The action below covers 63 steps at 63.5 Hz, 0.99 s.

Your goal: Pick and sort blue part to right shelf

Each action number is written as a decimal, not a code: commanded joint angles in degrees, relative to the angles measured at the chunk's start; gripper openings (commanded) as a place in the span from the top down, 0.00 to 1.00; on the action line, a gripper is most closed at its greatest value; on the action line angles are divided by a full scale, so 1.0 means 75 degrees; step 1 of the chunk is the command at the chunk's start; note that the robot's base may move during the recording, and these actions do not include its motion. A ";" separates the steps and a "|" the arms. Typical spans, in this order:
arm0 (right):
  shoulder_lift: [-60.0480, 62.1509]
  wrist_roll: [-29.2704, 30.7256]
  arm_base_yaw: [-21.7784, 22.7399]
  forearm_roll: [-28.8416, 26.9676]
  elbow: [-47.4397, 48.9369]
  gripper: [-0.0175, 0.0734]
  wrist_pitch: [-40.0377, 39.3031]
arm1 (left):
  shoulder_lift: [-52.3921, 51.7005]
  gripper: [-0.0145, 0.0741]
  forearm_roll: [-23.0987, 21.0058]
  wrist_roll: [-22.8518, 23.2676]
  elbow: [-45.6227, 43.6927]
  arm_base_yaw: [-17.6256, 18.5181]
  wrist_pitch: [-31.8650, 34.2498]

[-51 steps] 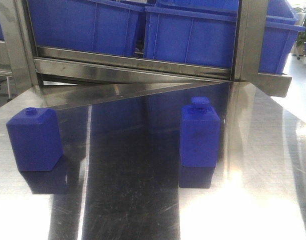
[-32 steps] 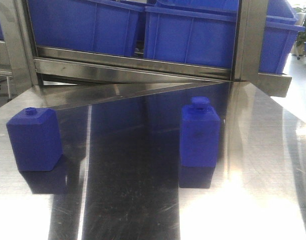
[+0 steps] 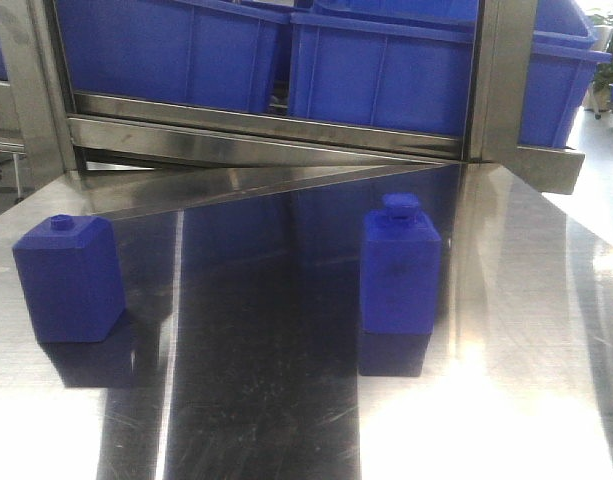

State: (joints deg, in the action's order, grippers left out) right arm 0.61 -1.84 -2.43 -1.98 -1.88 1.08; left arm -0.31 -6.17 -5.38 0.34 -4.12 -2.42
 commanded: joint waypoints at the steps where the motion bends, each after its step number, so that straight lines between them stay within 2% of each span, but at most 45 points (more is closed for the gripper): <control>1: 0.0169 0.0010 0.0003 0.0012 0.0182 0.75 -0.0630 | -0.0182 0.69 0.0002 0.0033 0.0189 0.0053 0.0615; 26: 0.0154 0.0010 0.0003 0.0012 0.0498 0.75 -0.0144 | -0.0182 0.69 0.0002 0.0033 0.0189 0.0053 0.0615; 41: 0.0124 0.0010 0.0003 0.0012 0.1341 0.75 0.1711 | -0.0182 0.69 0.0002 0.0033 0.0189 0.0053 0.0615; 63: -0.1605 0.0010 0.0003 0.0012 0.2191 0.75 0.1596 | -0.0182 0.69 0.0002 0.0033 0.0189 0.0053 0.0615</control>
State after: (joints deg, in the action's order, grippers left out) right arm -6.75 -1.84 -2.43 -1.98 11.29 17.86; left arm -0.31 -6.17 -5.38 0.34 -4.12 -2.42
